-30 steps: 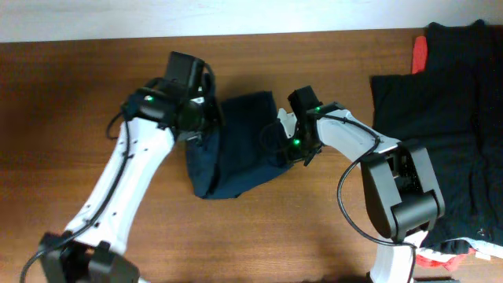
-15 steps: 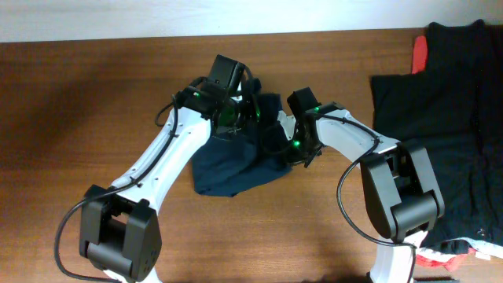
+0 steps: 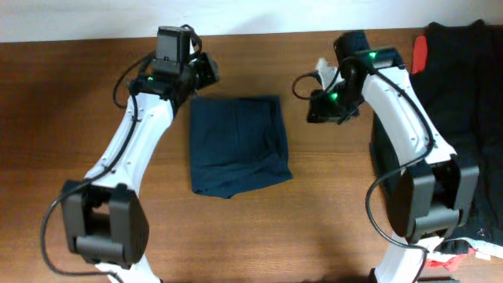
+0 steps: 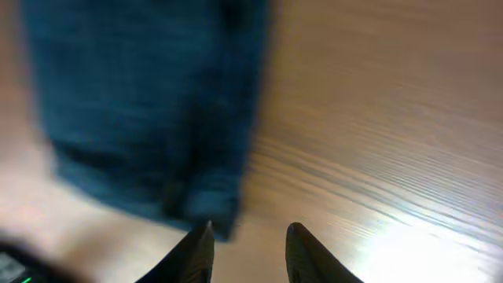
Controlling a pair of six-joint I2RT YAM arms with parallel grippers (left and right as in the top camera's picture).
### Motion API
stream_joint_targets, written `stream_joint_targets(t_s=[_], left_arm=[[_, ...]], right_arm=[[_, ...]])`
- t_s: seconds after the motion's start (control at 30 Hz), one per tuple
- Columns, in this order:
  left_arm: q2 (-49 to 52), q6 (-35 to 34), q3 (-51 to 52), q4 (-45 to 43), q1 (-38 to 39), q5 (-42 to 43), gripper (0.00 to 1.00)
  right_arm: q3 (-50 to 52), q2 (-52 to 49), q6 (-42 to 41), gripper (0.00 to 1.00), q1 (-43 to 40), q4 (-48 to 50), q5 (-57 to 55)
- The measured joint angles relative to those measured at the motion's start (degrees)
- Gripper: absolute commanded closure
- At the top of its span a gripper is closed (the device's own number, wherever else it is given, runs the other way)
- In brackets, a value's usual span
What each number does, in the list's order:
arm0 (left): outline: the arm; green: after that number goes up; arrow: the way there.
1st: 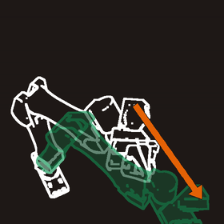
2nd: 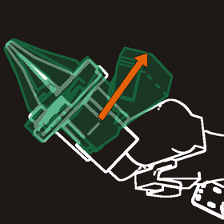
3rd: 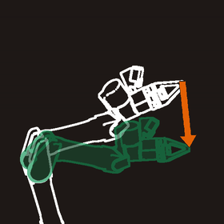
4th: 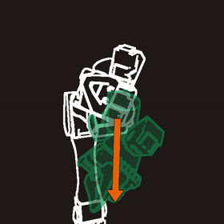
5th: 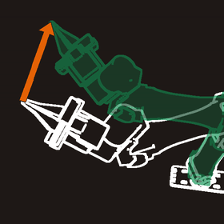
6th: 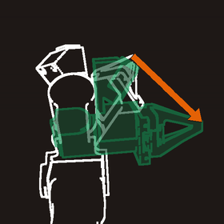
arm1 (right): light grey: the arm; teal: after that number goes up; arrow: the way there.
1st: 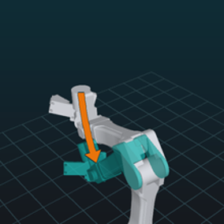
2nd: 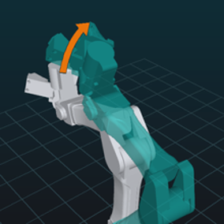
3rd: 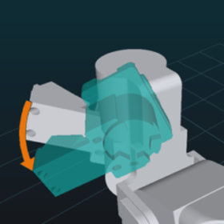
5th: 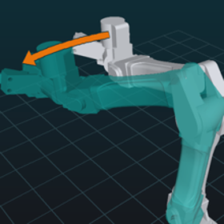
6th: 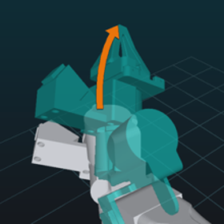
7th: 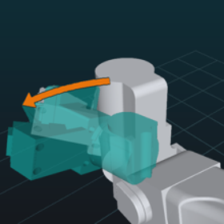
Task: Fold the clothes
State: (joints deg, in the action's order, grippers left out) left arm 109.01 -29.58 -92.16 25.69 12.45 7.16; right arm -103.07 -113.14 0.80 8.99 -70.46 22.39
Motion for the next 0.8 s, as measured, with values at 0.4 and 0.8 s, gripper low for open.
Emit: stream_joint_targets(t_s=[0.4, 0.8], left_arm=[[16.3, 4.6, -0.1, -1.2, 0.1, -4.3, 0.65], [16.5, 5.2, -1.3, 33.5, -0.3, -6.3, 0.65]], right_arm=[[2.2, -3.1, 0.7, 0.66, 13.2, 5.2, 10.5], [18.9, -8.3, -2.6, 0.67, 15.0, 11.4, -1.0]])
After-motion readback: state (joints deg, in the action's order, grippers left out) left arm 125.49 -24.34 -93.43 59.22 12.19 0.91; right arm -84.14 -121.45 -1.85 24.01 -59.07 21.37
